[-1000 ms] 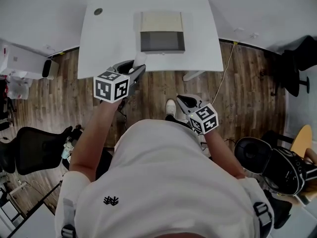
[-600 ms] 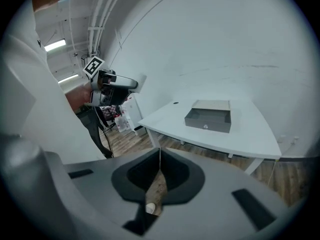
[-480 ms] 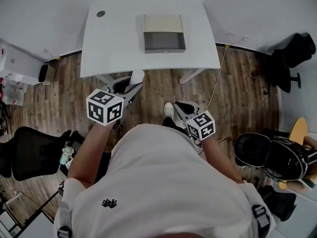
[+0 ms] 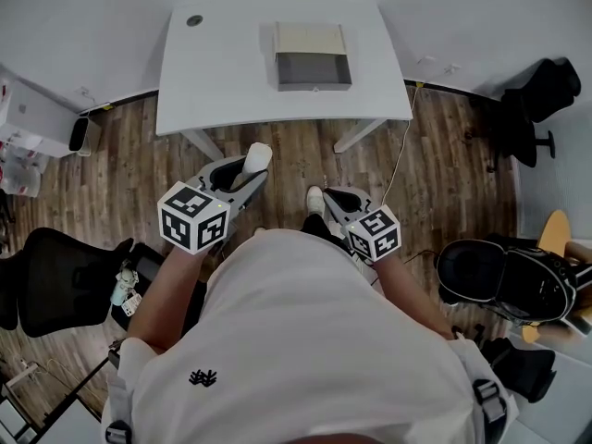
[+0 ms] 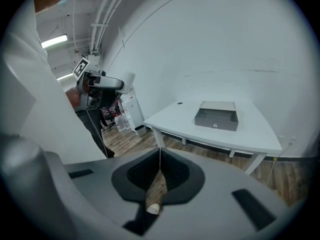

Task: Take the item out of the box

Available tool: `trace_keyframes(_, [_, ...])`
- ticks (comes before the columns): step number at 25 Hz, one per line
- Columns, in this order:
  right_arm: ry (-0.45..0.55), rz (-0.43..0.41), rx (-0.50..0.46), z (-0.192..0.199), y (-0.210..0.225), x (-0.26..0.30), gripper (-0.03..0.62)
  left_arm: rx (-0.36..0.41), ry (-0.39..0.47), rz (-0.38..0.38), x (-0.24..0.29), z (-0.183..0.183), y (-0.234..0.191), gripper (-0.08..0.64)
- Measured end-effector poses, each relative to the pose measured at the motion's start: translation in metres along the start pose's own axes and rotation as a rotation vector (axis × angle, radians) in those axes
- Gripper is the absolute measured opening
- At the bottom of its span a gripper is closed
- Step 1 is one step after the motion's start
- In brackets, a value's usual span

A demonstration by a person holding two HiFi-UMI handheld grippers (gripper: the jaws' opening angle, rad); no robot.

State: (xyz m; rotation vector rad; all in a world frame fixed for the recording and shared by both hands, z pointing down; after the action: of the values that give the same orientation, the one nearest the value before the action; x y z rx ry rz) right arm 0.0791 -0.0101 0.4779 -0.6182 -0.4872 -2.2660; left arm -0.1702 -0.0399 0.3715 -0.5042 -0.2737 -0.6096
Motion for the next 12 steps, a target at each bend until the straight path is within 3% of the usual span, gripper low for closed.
trace_keyframes(12, [-0.003, 0.003, -0.006, 0.004, -0.024, 0.001, 0.009, 0.011, 0.015, -0.002, -0.021, 0.016, 0.007, 0.17])
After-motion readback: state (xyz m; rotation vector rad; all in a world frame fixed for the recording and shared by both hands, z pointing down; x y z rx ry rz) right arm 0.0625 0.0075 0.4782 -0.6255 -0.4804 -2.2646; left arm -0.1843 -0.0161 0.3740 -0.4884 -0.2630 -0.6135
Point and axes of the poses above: the fingertips, and each gripper's own axes: x forward along the fingers, y to its right, z out of its underside, the point moved 8 cm from there along -x, backward along the fingers, and after that the axes turned 6 degrees about z, right-handed, at the moved point
